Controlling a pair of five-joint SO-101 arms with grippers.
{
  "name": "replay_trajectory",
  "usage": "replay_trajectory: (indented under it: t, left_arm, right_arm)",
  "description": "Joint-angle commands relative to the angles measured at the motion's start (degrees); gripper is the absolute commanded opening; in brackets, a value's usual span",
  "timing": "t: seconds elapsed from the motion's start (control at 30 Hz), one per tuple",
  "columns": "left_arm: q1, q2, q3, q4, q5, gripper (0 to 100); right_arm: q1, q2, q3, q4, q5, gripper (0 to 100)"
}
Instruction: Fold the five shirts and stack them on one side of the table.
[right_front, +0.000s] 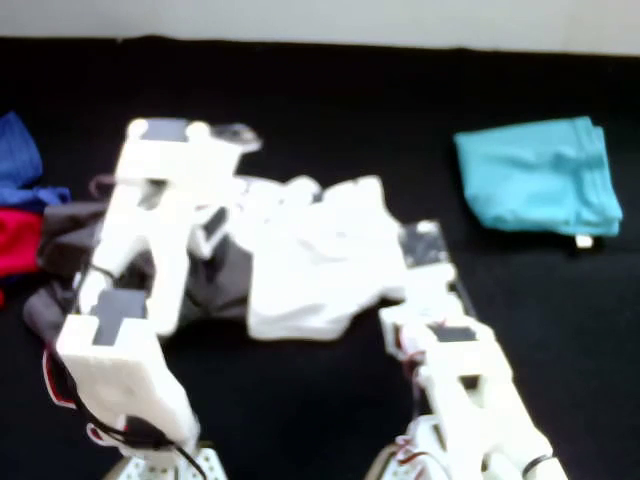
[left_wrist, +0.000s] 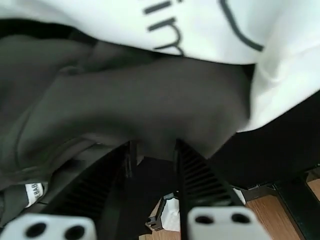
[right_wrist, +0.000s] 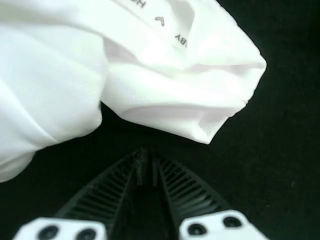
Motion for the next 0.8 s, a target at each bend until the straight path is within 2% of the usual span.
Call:
replay_trajectory:
  t: [0.0, 0.2, 0.33, 0.43, 0.6, 0.77]
  left_arm:
    - [-1.54, 0.92, 0.13, -0.88, -0.18, 14]
    - [-1.98, 7.25, -0.22, -2.02, -0.44, 14]
    - [-6.73, 13.85, -0.66, -3.96, -3.60, 11]
    - [-13.93, 16.84, -1.80, -5.45, -3.78, 0]
    - [-29.76, 16.31, -9.10, -5.19, -3.96, 1]
    - [-45.67, 10.86, -24.57, -2.90, -3.87, 1]
  right_arm:
    - [-0.04, -0.31, 0.04, -1.27, -0.09, 3.6]
    - [-0.04, -0.31, 0.04, -1.27, -0.09, 3.6]
    - [-0.13, -0.31, 0.04, -1.27, -0.09, 3.6]
    - [-0.13, -0.31, 0.04, -1.27, -0.09, 3.6]
    - [-0.13, -0.31, 0.04, -1.27, -0.09, 3.6]
    - [-0.13, -0.31, 0.04, -1.27, -0.09, 3.6]
